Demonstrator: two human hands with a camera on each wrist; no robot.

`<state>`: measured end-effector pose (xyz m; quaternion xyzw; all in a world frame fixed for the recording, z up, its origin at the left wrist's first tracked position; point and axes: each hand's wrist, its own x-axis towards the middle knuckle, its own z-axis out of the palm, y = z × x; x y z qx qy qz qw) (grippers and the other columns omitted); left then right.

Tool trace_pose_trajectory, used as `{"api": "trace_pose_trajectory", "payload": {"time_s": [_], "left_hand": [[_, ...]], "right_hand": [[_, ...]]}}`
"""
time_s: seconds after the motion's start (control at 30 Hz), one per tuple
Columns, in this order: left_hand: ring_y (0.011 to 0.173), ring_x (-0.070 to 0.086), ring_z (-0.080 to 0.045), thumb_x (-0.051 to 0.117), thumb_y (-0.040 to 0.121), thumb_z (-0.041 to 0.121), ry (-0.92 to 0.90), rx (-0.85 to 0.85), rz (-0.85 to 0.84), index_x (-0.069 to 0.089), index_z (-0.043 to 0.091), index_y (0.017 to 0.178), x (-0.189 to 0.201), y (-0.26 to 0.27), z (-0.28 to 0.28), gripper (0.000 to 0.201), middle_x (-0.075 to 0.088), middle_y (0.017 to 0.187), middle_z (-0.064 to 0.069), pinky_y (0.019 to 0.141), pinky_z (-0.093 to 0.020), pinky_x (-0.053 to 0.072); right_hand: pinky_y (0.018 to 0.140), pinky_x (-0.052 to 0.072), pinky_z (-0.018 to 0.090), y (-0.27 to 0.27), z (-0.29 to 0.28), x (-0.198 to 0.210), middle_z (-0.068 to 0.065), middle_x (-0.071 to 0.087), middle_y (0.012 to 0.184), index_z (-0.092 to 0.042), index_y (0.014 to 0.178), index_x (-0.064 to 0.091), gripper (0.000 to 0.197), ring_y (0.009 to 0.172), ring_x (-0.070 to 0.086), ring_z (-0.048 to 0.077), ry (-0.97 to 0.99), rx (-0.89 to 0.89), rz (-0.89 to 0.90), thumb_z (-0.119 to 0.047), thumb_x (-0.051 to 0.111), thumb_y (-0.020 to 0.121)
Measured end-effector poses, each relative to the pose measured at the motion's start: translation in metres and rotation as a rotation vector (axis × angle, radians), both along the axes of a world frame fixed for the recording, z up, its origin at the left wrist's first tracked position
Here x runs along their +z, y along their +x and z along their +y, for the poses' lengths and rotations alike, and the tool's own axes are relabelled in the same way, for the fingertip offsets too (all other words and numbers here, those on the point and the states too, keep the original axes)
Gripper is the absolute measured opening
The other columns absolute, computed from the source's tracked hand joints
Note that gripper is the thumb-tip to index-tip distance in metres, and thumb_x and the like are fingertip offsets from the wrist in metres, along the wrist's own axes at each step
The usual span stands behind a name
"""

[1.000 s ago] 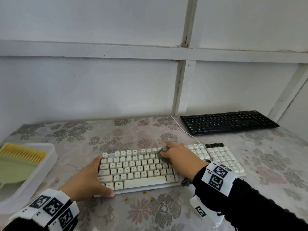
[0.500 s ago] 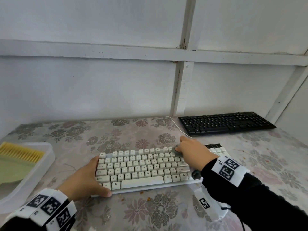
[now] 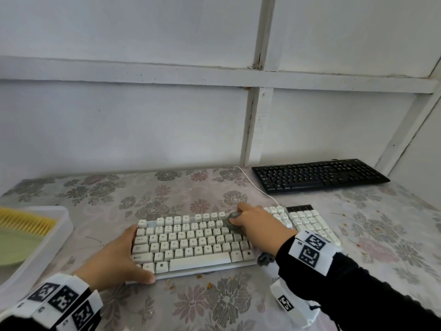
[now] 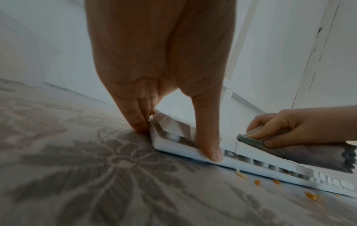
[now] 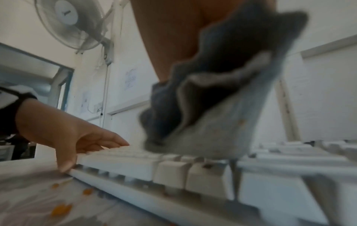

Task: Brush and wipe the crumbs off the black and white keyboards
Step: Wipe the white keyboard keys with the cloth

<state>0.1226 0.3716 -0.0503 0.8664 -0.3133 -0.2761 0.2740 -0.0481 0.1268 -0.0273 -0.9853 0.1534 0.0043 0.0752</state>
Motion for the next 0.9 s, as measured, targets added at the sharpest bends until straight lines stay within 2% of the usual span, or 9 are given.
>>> {"api": "trace_pose_trajectory", "payload": {"time_s": [0.17, 0.3, 0.43, 0.57, 0.63, 0.7, 0.73, 0.8, 0.9], "left_hand": [[0.114, 0.05, -0.012, 0.089, 0.033, 0.041, 0.007, -0.011, 0.017, 0.017, 0.026, 0.145, 0.002, 0.0, 0.002, 0.134, 0.05, 0.124, 0.011, 0.102, -0.03, 0.039], [0.106, 0.052, -0.01, 0.092, 0.044, 0.03, -0.007, -0.012, 0.013, 0.021, 0.026, 0.143, 0.002, -0.002, 0.001, 0.122, 0.051, 0.115, 0.013, 0.093, -0.025, 0.039], [0.104, 0.05, -0.009, 0.092, 0.047, 0.026, -0.012, -0.007, 0.009, 0.021, 0.024, 0.143, 0.003, -0.003, 0.0, 0.119, 0.05, 0.11, 0.016, 0.092, -0.024, 0.039], [0.102, 0.05, -0.008, 0.091, 0.048, 0.028, -0.003, -0.007, -0.006, 0.023, 0.025, 0.141, 0.003, -0.003, 0.0, 0.116, 0.049, 0.107, 0.018, 0.091, -0.024, 0.039], [0.104, 0.05, -0.009, 0.091, 0.047, 0.03, 0.001, 0.0, -0.011, 0.021, 0.025, 0.142, 0.003, -0.002, 0.0, 0.119, 0.049, 0.111, 0.015, 0.093, -0.025, 0.039], [0.105, 0.048, -0.009, 0.091, 0.047, 0.031, 0.015, -0.003, -0.017, 0.019, 0.026, 0.144, 0.003, -0.002, 0.0, 0.121, 0.047, 0.112, 0.015, 0.095, -0.025, 0.039], [0.104, 0.048, -0.008, 0.091, 0.048, 0.031, 0.014, 0.001, -0.018, 0.018, 0.026, 0.144, 0.002, -0.002, 0.0, 0.12, 0.046, 0.112, 0.015, 0.094, -0.025, 0.038], [0.103, 0.048, -0.008, 0.091, 0.049, 0.029, 0.007, -0.002, -0.017, 0.019, 0.026, 0.143, 0.002, -0.002, -0.001, 0.119, 0.046, 0.11, 0.016, 0.092, -0.024, 0.038], [0.104, 0.049, -0.008, 0.092, 0.047, 0.028, -0.008, 0.0, -0.002, 0.02, 0.026, 0.143, 0.0, 0.0, -0.001, 0.12, 0.047, 0.11, 0.016, 0.091, -0.024, 0.038]], "right_hand": [[0.076, 0.041, 0.026, -0.021, -0.027, 0.0, -0.002, 0.042, 0.096, -0.017, 0.096, 0.068, 0.028, 0.085, 0.054, 0.023, -0.047, -0.079, 0.036, -0.028, 0.043, 0.099], [0.072, 0.028, 0.021, -0.04, -0.039, 0.009, 0.002, 0.048, 0.106, -0.018, 0.108, 0.068, 0.03, 0.086, 0.045, 0.018, -0.06, -0.105, 0.007, -0.028, 0.042, 0.099], [0.073, 0.029, 0.022, -0.047, -0.051, 0.006, -0.001, 0.048, 0.105, -0.023, 0.11, 0.068, 0.028, 0.092, 0.053, 0.023, -0.071, -0.154, 0.017, -0.024, 0.041, 0.099], [0.072, 0.027, 0.022, -0.055, -0.06, 0.012, -0.005, 0.043, 0.097, -0.026, 0.109, 0.068, 0.032, 0.084, 0.043, 0.02, -0.069, -0.194, 0.067, -0.033, 0.039, 0.099], [0.068, 0.029, 0.025, -0.057, -0.065, 0.013, -0.004, 0.039, 0.09, -0.024, 0.098, 0.069, 0.032, 0.081, 0.041, 0.019, -0.104, -0.22, 0.093, -0.034, 0.039, 0.099], [0.056, 0.028, 0.024, -0.062, -0.072, 0.017, -0.005, 0.033, 0.081, -0.02, 0.077, 0.062, 0.029, 0.077, 0.039, 0.018, -0.138, -0.321, 0.105, -0.023, 0.042, 0.098], [0.052, 0.025, 0.021, -0.064, -0.076, 0.019, -0.006, 0.03, 0.079, -0.019, 0.074, 0.062, 0.029, 0.074, 0.039, 0.018, -0.151, -0.356, 0.091, -0.016, 0.043, 0.096], [0.052, 0.023, 0.016, -0.069, -0.08, 0.022, -0.004, 0.036, 0.084, -0.018, 0.09, 0.07, 0.026, 0.069, 0.041, 0.014, -0.144, -0.345, 0.037, -0.014, 0.045, 0.096], [0.058, 0.028, 0.011, -0.068, -0.07, 0.025, 0.0, 0.05, 0.101, -0.021, 0.109, 0.069, 0.028, 0.079, 0.049, 0.013, -0.044, -0.219, -0.037, -0.029, 0.045, 0.098]]}}
